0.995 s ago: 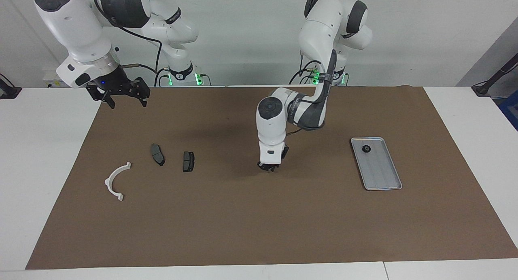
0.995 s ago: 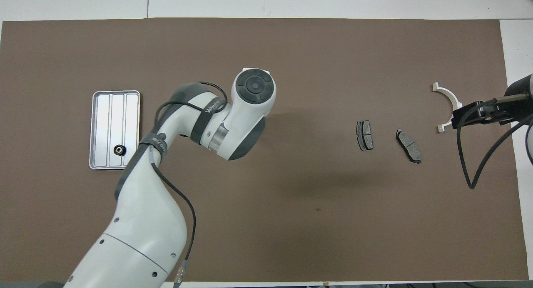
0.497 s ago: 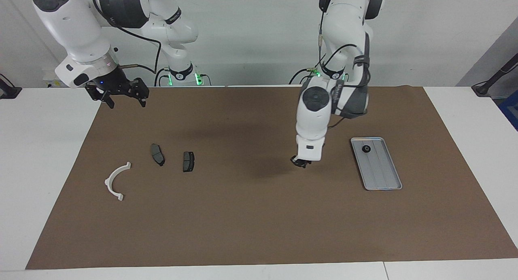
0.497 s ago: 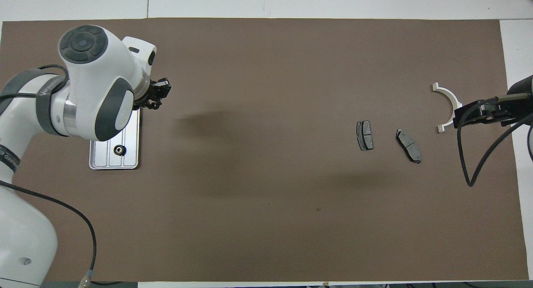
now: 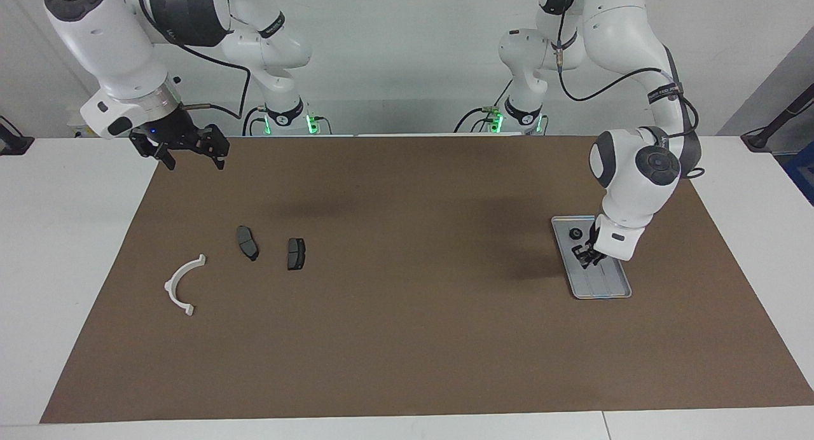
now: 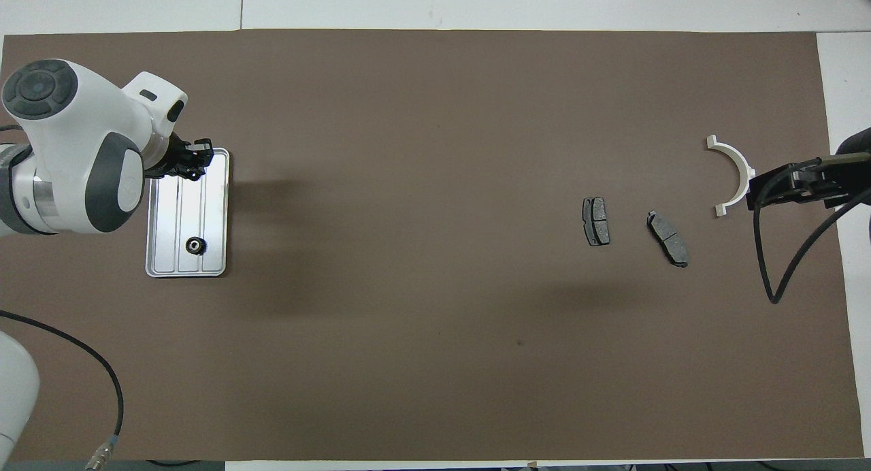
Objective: Pick bearing gear from pile to tray
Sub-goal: 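Carry the bearing to the silver tray and lower it with the left gripper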
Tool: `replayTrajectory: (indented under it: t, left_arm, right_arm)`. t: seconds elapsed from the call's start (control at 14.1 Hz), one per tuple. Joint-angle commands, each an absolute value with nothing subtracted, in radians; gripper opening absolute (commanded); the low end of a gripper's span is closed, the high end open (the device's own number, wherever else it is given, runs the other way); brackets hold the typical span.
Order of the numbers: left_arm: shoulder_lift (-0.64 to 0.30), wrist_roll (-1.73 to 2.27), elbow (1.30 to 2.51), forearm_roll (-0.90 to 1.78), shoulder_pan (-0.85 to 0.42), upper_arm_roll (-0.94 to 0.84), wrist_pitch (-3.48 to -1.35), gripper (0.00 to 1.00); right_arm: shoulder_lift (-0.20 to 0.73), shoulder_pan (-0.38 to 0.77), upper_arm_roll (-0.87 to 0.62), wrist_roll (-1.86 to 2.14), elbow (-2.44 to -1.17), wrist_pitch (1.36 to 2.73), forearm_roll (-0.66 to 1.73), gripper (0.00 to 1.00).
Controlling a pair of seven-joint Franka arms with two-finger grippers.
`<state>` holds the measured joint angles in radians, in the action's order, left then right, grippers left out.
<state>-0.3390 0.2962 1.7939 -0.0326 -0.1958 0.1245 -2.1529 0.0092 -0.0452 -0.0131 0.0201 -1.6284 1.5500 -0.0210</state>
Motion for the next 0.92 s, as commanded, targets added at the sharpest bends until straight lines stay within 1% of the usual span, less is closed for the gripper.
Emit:
replayTrajectory:
  t: [0.0, 0.07, 0.28, 0.57, 0.85]
  left_arm:
    - [-0.322, 0.241, 1.865, -0.029, -0.149, 0.112, -2.227, 0.0]
    - [-0.325, 0.236, 1.877, -0.028, -0.123, 0.11, -2.244, 0.0]
    - [-0.334, 0.236, 1.905, -0.028, -0.115, 0.11, -2.295, 0.0]
    - [-0.324, 0.238, 1.976, -0.028, -0.114, 0.112, -2.338, 0.0]
    - [-0.319, 0.238, 2.003, -0.026, -0.107, 0.112, -2.359, 0.0]
  right_arm:
    - [-0.009, -0.057, -0.026, 0.005, -1.649, 1.546, -0.028, 1.0]
    - [-0.009, -0.057, -0.026, 0.005, -1.649, 1.546, -0.028, 1.0]
    - [-0.009, -0.057, -0.026, 0.005, -1.649, 1.549, -0.028, 1.0]
    - [-0.015, -0.055, -0.026, 0.005, -1.66, 1.562, -0.028, 1.0]
    - [-0.017, -0.054, -0.026, 0.005, -1.661, 1.562, -0.026, 1.0]
